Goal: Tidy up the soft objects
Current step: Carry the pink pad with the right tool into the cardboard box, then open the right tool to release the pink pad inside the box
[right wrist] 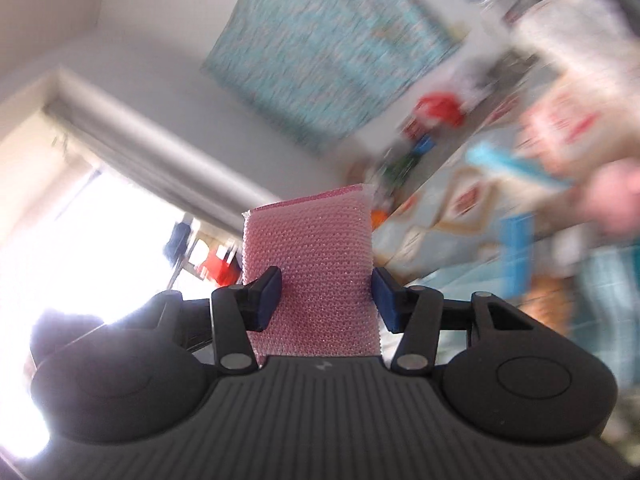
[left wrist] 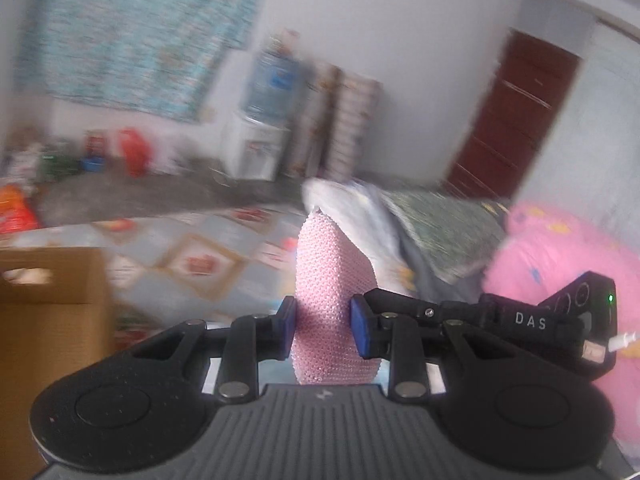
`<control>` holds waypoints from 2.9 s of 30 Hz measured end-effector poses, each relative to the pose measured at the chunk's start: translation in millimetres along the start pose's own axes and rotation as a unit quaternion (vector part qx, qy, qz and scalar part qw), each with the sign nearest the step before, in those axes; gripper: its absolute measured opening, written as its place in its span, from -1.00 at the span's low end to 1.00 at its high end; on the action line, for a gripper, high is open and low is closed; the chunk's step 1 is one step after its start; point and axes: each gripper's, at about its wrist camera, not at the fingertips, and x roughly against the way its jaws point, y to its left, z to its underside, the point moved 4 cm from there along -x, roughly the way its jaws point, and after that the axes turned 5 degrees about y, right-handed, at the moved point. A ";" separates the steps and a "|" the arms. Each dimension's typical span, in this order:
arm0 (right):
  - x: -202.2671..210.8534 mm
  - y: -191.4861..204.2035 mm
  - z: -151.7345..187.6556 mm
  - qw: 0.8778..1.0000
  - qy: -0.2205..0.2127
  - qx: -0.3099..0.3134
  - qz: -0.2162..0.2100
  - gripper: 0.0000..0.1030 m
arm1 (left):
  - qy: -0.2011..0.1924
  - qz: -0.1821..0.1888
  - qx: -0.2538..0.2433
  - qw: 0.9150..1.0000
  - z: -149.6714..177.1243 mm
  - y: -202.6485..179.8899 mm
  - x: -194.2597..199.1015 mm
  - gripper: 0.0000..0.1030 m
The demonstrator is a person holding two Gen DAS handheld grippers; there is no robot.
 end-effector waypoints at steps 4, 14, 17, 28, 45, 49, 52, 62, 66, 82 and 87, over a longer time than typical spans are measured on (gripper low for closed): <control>-81.6 44.8 13.5 0.997 0.077 0.030 -0.004 -0.03 | -0.016 -0.063 0.051 0.997 6.7 67.0 33.2 -0.43; -286.5 89.9 53.5 0.970 0.235 0.012 0.057 -0.03 | 0.018 -0.176 0.164 0.970 8.1 244.4 28.4 -0.43; -327.7 92.4 64.6 0.963 0.256 0.004 0.078 -0.04 | 0.040 -0.203 0.175 0.963 6.5 282.4 9.6 -0.43; -401.6 59.6 79.5 0.952 0.264 -0.009 0.156 -0.05 | 0.060 -0.255 0.218 0.940 18.8 364.8 -17.4 -0.39; -420.9 81.5 155.4 0.889 0.433 0.052 0.142 -0.19 | -0.044 -0.225 0.248 0.941 18.1 341.7 75.2 0.09; -440.4 70.3 148.7 0.902 0.409 0.021 0.139 -0.35 | -0.044 -0.217 0.280 0.934 25.5 350.9 79.5 0.19; -449.7 62.1 137.5 0.910 0.391 -0.001 0.136 -0.37 | -0.043 -0.212 0.306 0.927 30.6 360.6 83.8 0.22; -441.7 54.7 128.8 0.927 0.362 -0.033 0.092 -0.31 | -0.046 -0.226 0.322 0.918 39.7 365.9 89.3 0.31; -407.7 73.7 116.2 0.937 0.343 -0.004 0.073 -0.06 | -0.048 -0.220 0.317 0.921 44.3 350.9 95.8 0.35; -159.4 114.2 7.7 0.979 0.196 0.060 0.007 0.06 | -0.046 -0.141 0.211 0.966 81.3 215.2 112.2 0.49; -51.4 79.2 14.8 0.984 0.152 0.089 0.036 0.16 | -0.002 -0.092 0.172 0.981 117.4 162.4 76.2 0.53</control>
